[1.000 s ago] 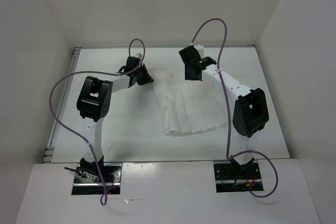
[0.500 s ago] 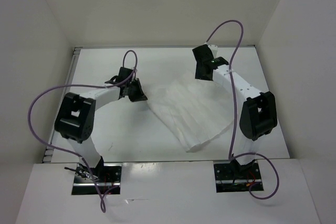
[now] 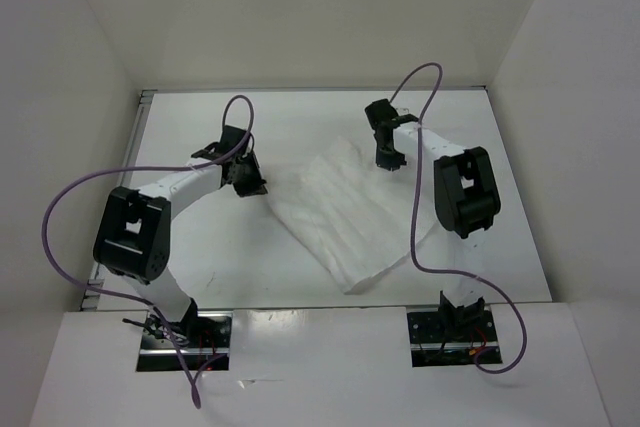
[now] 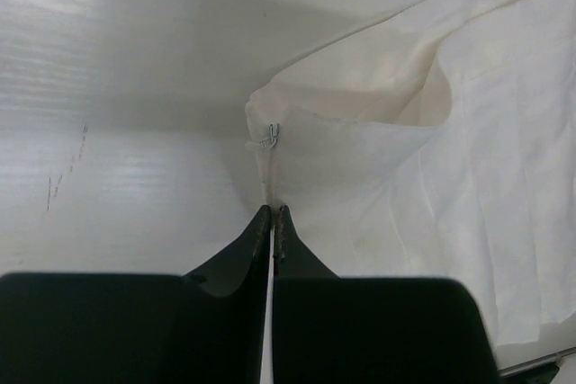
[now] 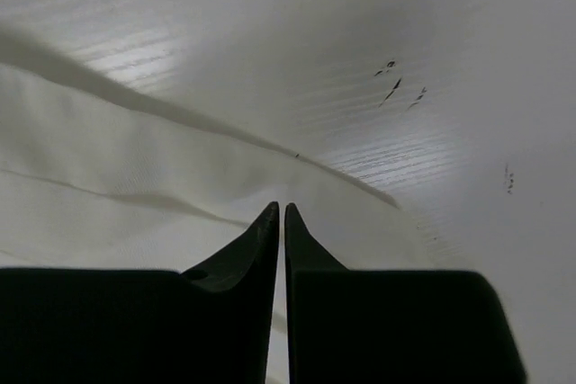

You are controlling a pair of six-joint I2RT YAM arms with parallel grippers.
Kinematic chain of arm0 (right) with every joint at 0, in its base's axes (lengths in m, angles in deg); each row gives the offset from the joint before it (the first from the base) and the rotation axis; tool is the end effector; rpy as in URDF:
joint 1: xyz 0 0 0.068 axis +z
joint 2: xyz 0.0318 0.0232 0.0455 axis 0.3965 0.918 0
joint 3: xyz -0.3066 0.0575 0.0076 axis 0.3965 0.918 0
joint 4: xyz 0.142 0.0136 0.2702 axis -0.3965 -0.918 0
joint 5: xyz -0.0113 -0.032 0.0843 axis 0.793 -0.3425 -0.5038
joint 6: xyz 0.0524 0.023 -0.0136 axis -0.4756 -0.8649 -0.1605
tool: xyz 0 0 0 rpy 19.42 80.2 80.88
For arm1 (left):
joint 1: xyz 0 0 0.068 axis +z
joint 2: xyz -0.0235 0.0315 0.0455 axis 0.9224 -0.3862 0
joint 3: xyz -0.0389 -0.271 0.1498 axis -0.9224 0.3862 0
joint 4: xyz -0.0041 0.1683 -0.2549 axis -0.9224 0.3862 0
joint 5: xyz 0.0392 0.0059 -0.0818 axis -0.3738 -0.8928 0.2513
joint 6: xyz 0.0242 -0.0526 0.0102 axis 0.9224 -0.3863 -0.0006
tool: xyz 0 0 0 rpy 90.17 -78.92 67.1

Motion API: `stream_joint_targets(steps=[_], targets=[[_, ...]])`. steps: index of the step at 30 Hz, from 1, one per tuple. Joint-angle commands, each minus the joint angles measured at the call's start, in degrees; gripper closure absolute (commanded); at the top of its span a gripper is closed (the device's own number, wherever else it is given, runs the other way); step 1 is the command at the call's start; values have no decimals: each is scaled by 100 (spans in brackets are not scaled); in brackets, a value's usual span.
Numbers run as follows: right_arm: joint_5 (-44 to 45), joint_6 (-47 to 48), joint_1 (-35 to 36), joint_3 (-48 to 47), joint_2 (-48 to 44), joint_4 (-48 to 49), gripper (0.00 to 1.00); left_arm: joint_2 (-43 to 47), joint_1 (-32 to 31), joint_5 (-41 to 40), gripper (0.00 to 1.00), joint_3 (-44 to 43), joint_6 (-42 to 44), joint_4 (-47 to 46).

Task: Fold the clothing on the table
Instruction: Flatten the skirt out, then fold the skirt

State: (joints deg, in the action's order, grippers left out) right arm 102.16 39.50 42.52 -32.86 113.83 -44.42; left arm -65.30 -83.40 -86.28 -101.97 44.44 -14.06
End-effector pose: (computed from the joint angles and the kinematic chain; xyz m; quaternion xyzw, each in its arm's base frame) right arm 0.4617 0.1430 0.2045 0.0747 0.9561 -0.1062 0.2627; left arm 0.3735 -0.1109 0.2101 -0.2037 0.9281 -0.1776 0.2563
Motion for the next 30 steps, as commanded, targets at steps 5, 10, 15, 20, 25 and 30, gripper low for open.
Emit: stream_joint_targets(steps=[5, 10, 15, 20, 25, 30], targets=[[-853, -292, -26, 239, 23, -300, 92, -602, 179, -51, 100, -1037, 227, 9], [-1836, -582, 27, 1460, -617, -353, 92, -936, 284, -52, 100, -1494, 227, 9], [-3103, -425, 272, 2481, -1497, -685, 92, -1139, 408, -113, 100, -1916, 341, 9], [-4044, -257, 325, 2351, -2393, -1249, 92, -1314, 592, -184, 100, -2074, 394, 9], [-2501, -257, 325, 992, -2430, -1225, 69, -1428, 654, -79, 100, -2189, 456, 62], [-1884, 445, 325, -84, -1104, -574, 57, -1482, 707, -78, 100, -2242, 508, 62]])
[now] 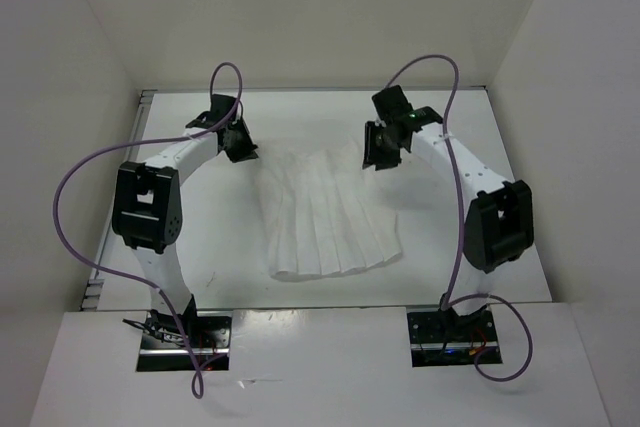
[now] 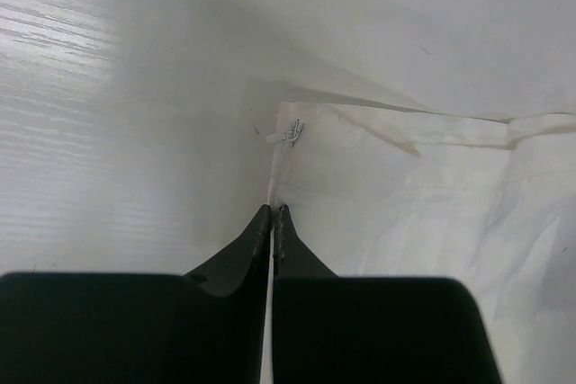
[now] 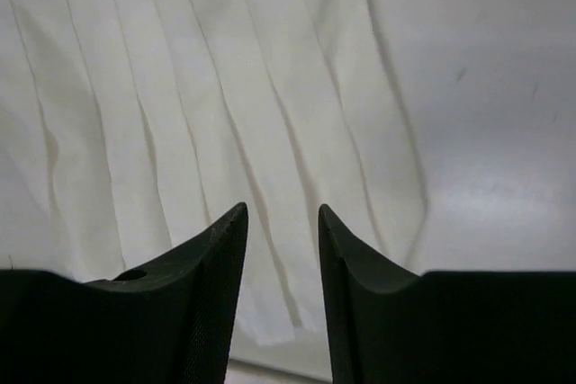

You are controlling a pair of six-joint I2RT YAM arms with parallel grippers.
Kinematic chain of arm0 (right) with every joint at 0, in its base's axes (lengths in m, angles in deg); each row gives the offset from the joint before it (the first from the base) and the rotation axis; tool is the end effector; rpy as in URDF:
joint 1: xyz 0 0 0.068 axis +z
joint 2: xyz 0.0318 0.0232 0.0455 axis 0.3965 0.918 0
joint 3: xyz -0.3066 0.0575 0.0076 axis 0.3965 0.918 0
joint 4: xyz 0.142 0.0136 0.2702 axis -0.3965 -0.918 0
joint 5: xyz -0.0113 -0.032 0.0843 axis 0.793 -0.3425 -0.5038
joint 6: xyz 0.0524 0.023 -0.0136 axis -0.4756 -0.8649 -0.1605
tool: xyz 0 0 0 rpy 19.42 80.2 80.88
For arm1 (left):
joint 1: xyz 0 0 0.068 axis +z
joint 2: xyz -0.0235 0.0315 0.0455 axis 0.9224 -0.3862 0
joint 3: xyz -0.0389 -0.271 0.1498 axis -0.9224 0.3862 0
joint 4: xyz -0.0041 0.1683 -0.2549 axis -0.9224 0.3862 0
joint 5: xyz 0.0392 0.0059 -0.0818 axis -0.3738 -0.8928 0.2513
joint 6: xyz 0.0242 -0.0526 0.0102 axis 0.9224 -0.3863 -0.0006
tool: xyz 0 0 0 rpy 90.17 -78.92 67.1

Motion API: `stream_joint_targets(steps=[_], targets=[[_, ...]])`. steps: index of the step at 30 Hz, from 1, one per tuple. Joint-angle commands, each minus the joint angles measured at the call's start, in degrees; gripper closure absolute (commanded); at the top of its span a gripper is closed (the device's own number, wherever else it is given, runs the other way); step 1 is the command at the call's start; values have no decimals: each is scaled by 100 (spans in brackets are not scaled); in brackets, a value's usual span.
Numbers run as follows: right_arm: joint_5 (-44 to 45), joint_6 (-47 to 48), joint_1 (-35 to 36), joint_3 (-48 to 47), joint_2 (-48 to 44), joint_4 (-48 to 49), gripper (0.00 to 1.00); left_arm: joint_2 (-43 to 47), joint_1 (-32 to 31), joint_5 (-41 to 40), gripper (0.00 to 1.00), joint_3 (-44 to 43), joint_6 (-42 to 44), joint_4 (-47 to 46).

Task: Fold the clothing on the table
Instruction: Fold the skirt

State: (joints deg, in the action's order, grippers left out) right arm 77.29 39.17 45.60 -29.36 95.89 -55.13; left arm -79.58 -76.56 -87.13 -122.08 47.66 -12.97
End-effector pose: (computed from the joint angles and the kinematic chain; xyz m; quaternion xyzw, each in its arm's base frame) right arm 0.3800 0.1571 0.3055 0.0058 0.9700 0.1097 0.2170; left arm 0.4746 -0.0798 0.2290 -0.2308 0.9078 -0.1636 0.3096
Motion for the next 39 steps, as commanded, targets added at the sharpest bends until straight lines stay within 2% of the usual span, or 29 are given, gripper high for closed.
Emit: stream_joint_targets(steps=[1, 5, 9, 11, 15, 26, 39], targets=[[656, 592, 17, -661, 866, 637, 57, -54, 23, 59, 100, -231, 187, -47], [929, 1084, 17, -953, 1473, 1445, 58, -159, 23, 60, 100, -231, 240, -47], [929, 1576, -35, -1225, 2070, 1606, 62, -213, 23, 112, 100, -283, 293, -47], [929, 1630, -114, -1287, 2186, 1658, 66, -213, 75, 112, 100, -283, 293, -47], [877, 1858, -325, -1287, 2239, 2018, 68, -213, 75, 165, 100, -283, 293, 5], [640, 1973, -326, -1771, 2958, 1826, 69, -265, 75, 165, 100, -231, 345, 58], [-64, 2131, -387, -1788, 3127, 1658, 71, -424, 128, 165, 100, -231, 345, 111]])
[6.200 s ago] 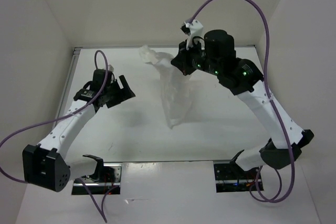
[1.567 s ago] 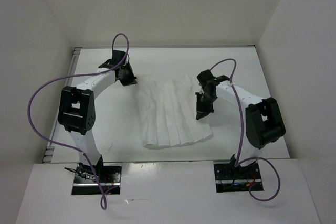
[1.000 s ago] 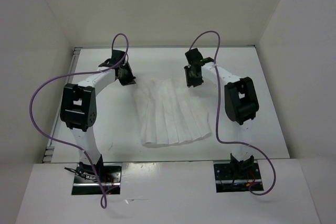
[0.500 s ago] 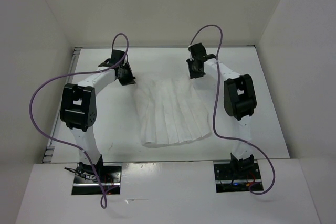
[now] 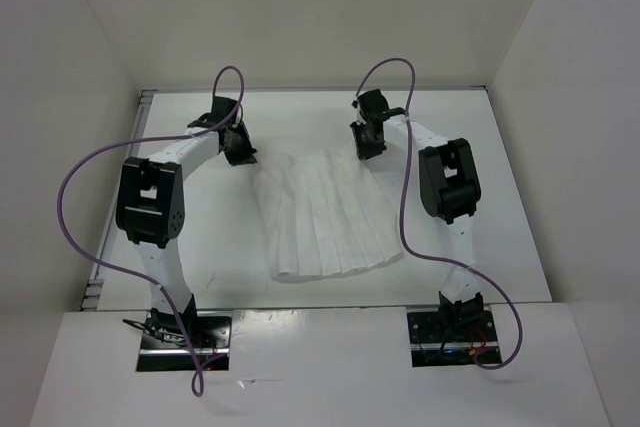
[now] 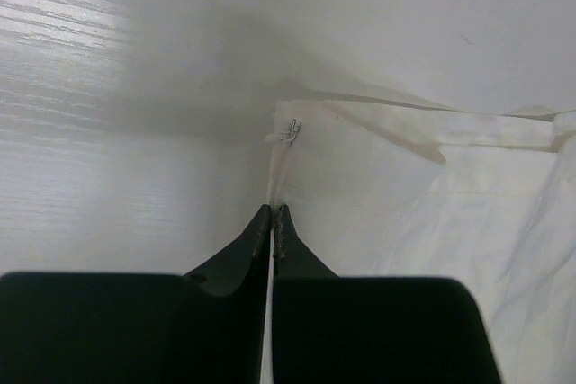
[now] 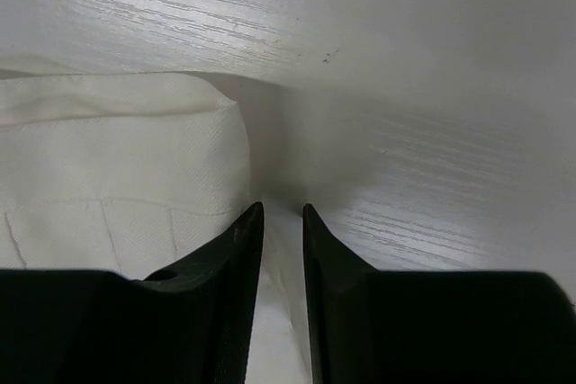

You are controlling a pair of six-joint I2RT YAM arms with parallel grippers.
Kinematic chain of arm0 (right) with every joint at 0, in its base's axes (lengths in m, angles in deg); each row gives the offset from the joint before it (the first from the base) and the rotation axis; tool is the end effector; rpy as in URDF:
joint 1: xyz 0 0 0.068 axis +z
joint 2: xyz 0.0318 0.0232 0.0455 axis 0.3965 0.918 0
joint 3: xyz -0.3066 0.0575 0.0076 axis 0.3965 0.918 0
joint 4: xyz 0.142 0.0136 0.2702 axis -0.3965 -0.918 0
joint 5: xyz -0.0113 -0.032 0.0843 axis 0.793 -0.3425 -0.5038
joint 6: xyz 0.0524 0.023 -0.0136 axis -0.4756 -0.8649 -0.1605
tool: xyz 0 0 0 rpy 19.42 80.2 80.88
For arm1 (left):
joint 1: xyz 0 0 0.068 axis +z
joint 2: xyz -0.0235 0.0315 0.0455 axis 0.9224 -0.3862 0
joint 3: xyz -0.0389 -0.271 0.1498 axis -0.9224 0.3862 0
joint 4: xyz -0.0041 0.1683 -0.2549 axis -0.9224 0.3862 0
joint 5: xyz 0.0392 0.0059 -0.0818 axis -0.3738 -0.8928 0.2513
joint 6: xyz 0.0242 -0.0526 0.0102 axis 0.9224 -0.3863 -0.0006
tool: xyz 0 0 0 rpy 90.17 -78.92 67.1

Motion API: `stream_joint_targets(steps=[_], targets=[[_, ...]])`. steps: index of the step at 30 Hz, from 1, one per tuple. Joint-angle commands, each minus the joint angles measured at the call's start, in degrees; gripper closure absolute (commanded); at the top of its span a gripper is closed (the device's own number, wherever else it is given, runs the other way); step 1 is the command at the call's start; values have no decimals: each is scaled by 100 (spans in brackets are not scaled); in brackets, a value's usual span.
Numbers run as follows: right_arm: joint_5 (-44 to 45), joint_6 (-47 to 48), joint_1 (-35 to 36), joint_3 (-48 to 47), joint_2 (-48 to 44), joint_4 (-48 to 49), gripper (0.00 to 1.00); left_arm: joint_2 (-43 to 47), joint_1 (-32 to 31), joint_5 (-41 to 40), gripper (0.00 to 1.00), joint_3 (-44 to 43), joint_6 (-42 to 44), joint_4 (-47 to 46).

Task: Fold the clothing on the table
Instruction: Fold the skirt

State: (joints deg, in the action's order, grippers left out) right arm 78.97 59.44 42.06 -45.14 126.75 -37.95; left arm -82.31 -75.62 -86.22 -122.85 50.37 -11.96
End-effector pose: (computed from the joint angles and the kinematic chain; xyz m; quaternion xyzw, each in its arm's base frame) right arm 0.5230 0.1774 0.1677 -0.1313 0.9565 0.0520 0.2551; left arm 0.4815 -0.0735 0.2104 -0.2169 0.9200 -0.1516 0.2891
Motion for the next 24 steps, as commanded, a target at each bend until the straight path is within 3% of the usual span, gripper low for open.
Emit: stream_joint_targets(steps=[1, 9, 24], targets=[[-232, 105, -33, -140, -29, -60, 71, -150, 34, 73, 100, -154, 74, 11], [14, 105, -191, 158, -697, 2, 71, -203, 34, 73, 100, -154, 127, 11], [-636, 166, -191, 212, -548, -217, 71, -255, 140, 126, 100, -154, 180, 11]])
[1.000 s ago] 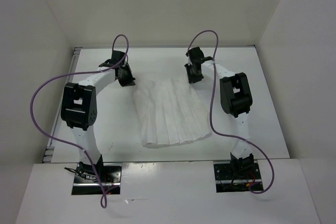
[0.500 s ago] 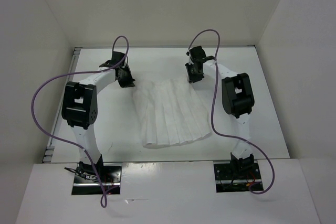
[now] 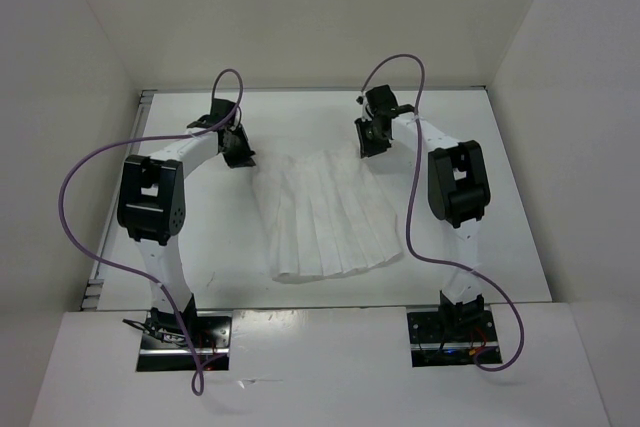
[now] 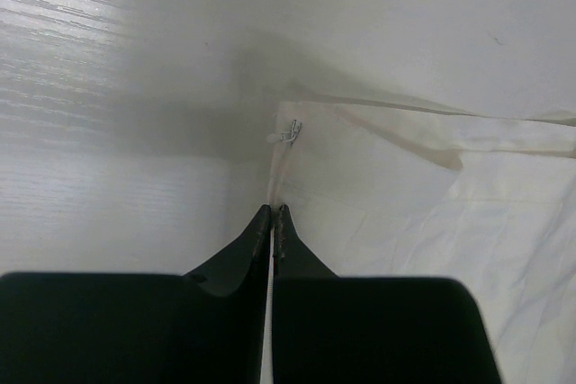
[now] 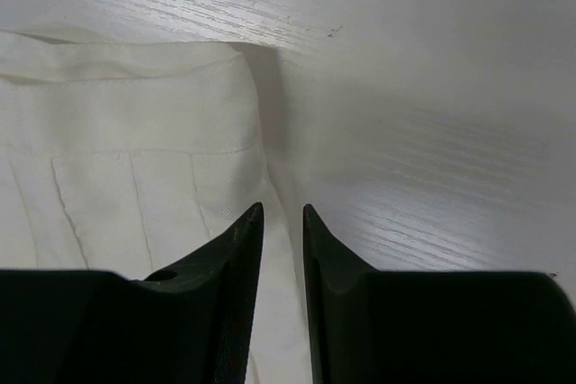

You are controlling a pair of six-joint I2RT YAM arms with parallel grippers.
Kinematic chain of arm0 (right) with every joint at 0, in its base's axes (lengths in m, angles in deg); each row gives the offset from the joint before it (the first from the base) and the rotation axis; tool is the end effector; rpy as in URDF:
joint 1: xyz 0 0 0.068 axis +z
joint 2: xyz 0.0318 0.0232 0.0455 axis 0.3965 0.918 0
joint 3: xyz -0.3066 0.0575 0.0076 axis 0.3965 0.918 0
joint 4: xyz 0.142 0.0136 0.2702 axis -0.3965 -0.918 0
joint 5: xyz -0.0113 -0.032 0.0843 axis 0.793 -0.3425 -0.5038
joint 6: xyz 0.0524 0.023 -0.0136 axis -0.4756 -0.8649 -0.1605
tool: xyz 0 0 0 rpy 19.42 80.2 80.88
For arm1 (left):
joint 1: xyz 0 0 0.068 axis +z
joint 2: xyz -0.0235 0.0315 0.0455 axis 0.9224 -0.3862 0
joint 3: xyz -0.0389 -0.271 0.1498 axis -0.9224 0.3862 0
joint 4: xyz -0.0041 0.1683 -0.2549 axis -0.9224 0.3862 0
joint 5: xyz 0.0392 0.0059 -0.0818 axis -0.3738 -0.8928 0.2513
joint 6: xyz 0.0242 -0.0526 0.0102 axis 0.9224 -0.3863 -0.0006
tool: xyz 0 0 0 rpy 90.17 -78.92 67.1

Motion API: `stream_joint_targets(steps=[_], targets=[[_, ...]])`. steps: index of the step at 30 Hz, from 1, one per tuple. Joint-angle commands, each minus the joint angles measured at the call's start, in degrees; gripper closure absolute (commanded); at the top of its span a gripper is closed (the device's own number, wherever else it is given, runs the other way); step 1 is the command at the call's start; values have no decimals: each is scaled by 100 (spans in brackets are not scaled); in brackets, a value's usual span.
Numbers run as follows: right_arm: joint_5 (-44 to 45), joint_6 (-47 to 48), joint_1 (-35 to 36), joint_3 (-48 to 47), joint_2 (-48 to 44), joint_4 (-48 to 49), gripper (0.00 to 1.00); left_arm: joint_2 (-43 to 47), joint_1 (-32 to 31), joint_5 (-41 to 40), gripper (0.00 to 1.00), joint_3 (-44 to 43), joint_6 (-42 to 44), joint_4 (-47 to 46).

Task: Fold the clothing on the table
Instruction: Fold the skirt

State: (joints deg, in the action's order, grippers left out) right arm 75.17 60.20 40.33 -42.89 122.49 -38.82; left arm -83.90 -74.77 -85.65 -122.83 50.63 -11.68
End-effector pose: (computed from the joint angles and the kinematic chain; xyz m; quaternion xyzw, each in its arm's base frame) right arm 0.5143 0.1602 0.1924 -0.1317 0.9532 0.0795 0.2601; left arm 0.4845 -0.0670 0.1970 -0.2219 0.9240 -0.1475 0.2741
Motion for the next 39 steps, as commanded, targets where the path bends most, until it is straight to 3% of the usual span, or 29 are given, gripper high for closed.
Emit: stream_joint_targets(steps=[1, 7, 18, 29, 30, 31, 34, 39], targets=[[-334, 90, -18, -13, -70, -130, 71, -96, 54, 69, 100, -156, 153, -18], [-712, 195, -18, -13, -70, -183, 71, -149, 107, 69, 100, -156, 153, -18], [-265, 195, 34, -66, 212, -131, 65, -149, 107, 69, 100, -156, 153, -18], [-632, 195, 210, -233, 791, -183, 63, -149, 107, 175, 100, -156, 153, -18], [-756, 195, 262, -303, 853, -253, 65, -149, 107, 175, 100, -156, 153, -18], [-983, 195, 263, -303, 975, -253, 78, -149, 107, 175, 100, -156, 153, -18], [-1117, 47, 263, -409, 1090, -359, 100, -149, 107, 175, 100, -156, 153, -18], [-470, -95, 263, -59, 381, -52, 100, -88, 107, 315, 100, -156, 206, -71]])
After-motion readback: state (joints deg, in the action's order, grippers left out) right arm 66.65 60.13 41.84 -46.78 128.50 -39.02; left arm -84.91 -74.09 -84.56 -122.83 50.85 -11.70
